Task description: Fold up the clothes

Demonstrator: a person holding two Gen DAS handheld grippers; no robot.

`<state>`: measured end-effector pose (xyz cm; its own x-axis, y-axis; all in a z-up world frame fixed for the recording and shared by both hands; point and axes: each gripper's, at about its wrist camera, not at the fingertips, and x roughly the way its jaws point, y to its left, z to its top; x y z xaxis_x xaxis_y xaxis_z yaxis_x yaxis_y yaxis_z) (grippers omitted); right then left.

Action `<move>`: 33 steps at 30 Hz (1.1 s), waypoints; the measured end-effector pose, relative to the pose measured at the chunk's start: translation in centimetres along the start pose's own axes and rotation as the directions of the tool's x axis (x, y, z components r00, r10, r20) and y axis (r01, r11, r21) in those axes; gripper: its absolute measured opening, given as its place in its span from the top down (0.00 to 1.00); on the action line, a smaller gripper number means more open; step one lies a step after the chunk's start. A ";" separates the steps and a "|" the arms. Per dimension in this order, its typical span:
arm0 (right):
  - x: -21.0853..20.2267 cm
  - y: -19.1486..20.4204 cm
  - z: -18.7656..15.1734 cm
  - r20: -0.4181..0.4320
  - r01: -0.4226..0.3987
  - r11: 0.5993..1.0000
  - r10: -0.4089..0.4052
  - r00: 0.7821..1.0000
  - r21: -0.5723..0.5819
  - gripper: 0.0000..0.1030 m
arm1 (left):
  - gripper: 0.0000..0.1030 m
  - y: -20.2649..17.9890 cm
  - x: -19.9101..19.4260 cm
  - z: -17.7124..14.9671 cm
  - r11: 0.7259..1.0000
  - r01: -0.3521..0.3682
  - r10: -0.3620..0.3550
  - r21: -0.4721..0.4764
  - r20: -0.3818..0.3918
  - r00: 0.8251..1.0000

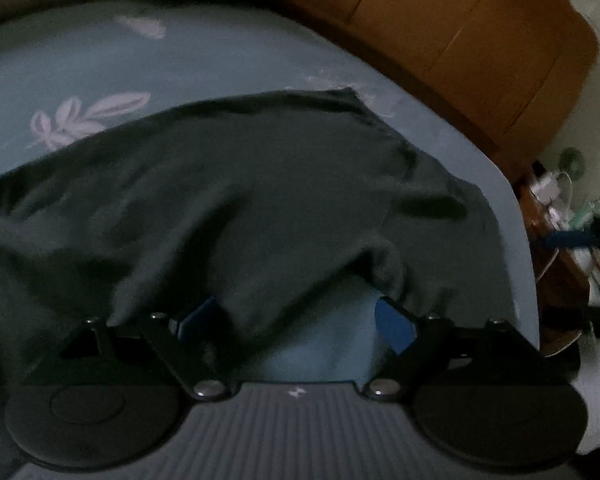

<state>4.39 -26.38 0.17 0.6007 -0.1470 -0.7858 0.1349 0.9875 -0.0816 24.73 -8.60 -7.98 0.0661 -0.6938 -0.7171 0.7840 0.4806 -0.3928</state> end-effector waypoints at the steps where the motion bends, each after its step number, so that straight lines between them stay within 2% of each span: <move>1: -0.2 -0.4 -0.3 0.002 -0.001 1.000 0.001 1.000 0.011 0.01 | 0.17 -0.4 -0.3 0.1 1.000 0.014 -0.013 0.018 -0.023 1.000; 3: -0.6 -1.3 -1.0 0.008 0.000 0.999 0.000 1.000 0.037 0.01 | 0.16 -1.1 -1.0 0.5 0.999 -0.002 0.003 0.055 -0.022 1.000; 6: -0.7 -3.1 -2.0 0.017 -0.008 0.995 0.006 1.000 0.101 0.01 | 0.16 -1.9 -2.4 1.2 0.994 -0.094 0.094 0.059 0.004 0.996; 11: -0.4 -6.1 -2.6 0.054 -0.044 0.986 0.036 0.998 0.158 0.01 | 0.16 -3.2 -4.9 1.2 0.991 -0.136 0.137 -0.009 0.042 0.990; 13: 0.2 -7.4 -2.3 0.073 -0.059 0.985 0.048 0.996 0.161 0.01 | 0.16 -3.9 -5.3 0.9 0.983 -0.182 0.183 -0.031 0.040 0.982; 16: 1.8 -9.7 -1.3 0.109 -0.126 0.978 0.109 0.988 0.165 0.01 | 0.16 -4.6 -6.1 0.4 0.963 -0.254 0.258 -0.090 0.032 0.966; 19: 4.0 -12.2 0.1 0.152 -0.217 0.962 0.192 0.970 0.167 0.00 | 0.16 -5.4 -6.3 -0.5 0.933 -0.323 0.331 -0.160 0.028 0.943; 24: 10.0 -15.1 3.3 0.149 -0.413 0.895 0.391 0.908 0.169 0.00 | 0.16 -7.0 -5.9 -2.5 0.834 -0.458 0.474 -0.309 -0.025 0.880; 27: 13.3 -15.6 4.6 0.087 -0.491 0.854 0.484 0.871 0.170 0.00 | 0.16 -8.8 -5.8 -3.5 0.796 -0.469 0.490 -0.383 -0.047 0.870; 29: 15.3 -16.1 4.7 0.056 -0.484 0.860 0.482 0.874 0.163 0.00 | 0.16 -9.8 -5.8 -3.8 0.775 -0.485 0.510 -0.405 -0.052 0.859; 32: 16.8 -17.6 5.1 0.085 -0.478 0.866 0.470 0.879 0.146 0.01 | 0.16 -11.0 -5.9 -4.0 0.743 -0.513 0.545 -0.430 -0.056 0.837; 33: 17.0 -18.0 5.5 0.082 -0.453 0.880 0.446 0.891 0.142 0.02 | 0.16 -11.4 -6.0 -4.0 0.738 -0.516 0.551 -0.435 -0.054 0.833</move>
<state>16.51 -47.02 -8.40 0.6601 0.3044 -0.6867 -0.0419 0.9277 0.3710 12.99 -7.81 -1.51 0.4538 -0.2839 -0.8447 0.2758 0.9461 -0.1698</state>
